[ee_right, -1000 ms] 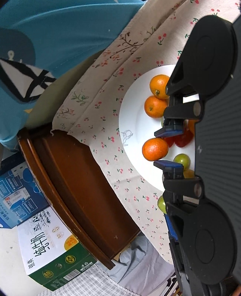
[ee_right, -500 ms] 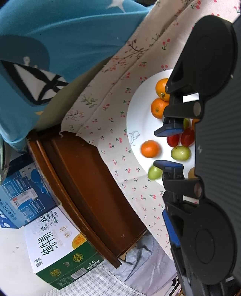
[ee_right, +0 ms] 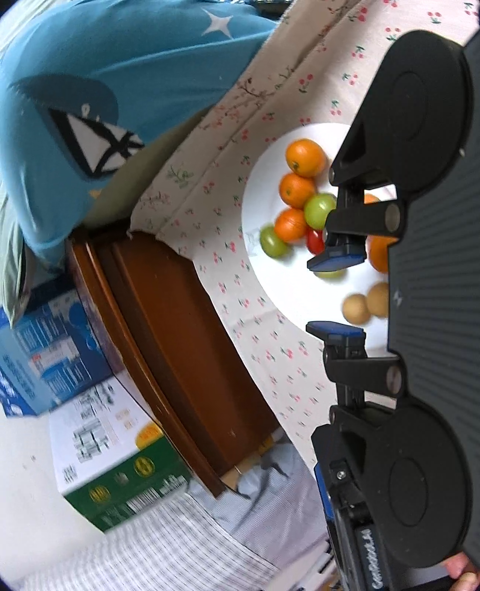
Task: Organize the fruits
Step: 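Move both open grippers back to the remaining fruit pile, then grasp a brown fruit with the left gripper while the right gripper grasps a mandarin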
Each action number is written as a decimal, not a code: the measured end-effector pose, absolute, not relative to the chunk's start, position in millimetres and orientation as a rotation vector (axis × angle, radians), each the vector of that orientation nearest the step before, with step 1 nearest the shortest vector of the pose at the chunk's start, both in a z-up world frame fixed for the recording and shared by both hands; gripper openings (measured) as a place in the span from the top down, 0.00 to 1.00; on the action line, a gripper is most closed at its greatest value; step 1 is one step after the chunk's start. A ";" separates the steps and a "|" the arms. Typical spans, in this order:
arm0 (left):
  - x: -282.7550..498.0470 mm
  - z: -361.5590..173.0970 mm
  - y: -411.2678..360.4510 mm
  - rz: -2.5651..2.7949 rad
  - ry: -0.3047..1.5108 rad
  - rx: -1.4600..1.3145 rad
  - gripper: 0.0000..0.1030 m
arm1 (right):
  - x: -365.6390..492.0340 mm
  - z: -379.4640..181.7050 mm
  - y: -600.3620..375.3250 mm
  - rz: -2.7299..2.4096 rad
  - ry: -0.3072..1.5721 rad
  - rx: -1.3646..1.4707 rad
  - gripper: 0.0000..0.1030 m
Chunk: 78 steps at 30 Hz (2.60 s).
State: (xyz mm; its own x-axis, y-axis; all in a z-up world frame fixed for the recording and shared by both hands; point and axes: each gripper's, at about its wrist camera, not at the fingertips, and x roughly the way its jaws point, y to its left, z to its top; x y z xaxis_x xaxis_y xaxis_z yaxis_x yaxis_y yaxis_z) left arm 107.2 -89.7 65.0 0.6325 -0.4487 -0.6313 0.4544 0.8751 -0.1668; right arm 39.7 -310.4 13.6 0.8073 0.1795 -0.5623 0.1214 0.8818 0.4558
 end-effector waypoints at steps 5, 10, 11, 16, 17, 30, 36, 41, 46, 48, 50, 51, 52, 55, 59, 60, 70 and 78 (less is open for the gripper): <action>98.6 65.5 -62.9 -0.436 0.731 -0.018 0.34 | 24.4 13.1 -291.6 0.079 0.644 0.477 0.70; 89.6 64.2 -41.0 -0.379 0.749 -0.050 0.32 | 10.4 8.2 -270.3 0.136 0.668 0.452 0.70; 88.4 63.1 -37.7 -0.372 0.756 -0.059 0.32 | 8.1 6.7 -265.3 0.147 0.674 0.446 0.70; 82.6 57.1 -26.3 -0.329 0.775 -0.051 0.32 | -0.3 -3.8 -240.9 0.208 0.708 0.425 0.70; 81.7 55.5 -24.3 -0.319 0.781 -0.052 0.32 | -1.3 -6.0 -235.4 0.220 0.713 0.412 0.70; 83.1 28.9 -4.5 -0.257 0.864 -0.027 0.32 | 7.8 -27.7 -187.0 0.354 0.753 0.292 0.70; 83.8 21.2 1.4 -0.236 0.888 -0.012 0.33 | 18.6 -34.7 -175.9 0.353 0.754 0.254 0.70; 84.2 18.0 2.8 -0.242 0.899 -0.016 0.33 | 25.7 -41.9 -170.0 0.347 0.760 0.235 0.70; 84.4 14.7 -1.8 -0.261 0.904 -0.003 0.33 | 27.7 -45.9 -166.2 0.346 0.769 0.215 0.75; 83.8 12.8 -5.2 -0.271 0.904 0.009 0.33 | 26.4 -44.6 -168.1 0.350 0.773 0.226 0.75; 83.2 11.3 -8.1 -0.286 0.904 0.018 0.33 | 23.5 -42.3 -170.4 0.349 0.779 0.228 0.76; 82.9 10.8 -9.8 -0.294 0.903 0.022 0.34 | 21.9 -41.4 -171.5 0.341 0.784 0.226 0.76; 82.6 10.0 -11.8 -0.300 0.902 0.029 0.34 | 19.8 -40.6 -173.6 0.330 0.789 0.227 0.76; 81.3 7.1 -19.9 -0.321 0.899 0.062 0.34 | 14.4 -38.9 -182.5 0.315 0.795 0.250 0.76; 79.5 1.7 -30.7 -0.363 0.891 0.096 0.36 | 7.2 -36.1 -193.1 0.276 0.801 0.260 0.76; 79.2 0.3 -33.4 -0.375 0.888 0.103 0.36 | 5.1 -35.6 -196.9 0.269 0.801 0.272 0.76; 85.3 -16.6 -49.8 -0.411 0.880 0.150 0.58 | -3.2 -34.8 -210.9 0.271 0.780 0.305 0.78; 84.9 -19.8 -54.2 -0.430 0.850 0.180 0.64 | 1.8 -39.9 -203.3 0.286 0.788 0.282 0.73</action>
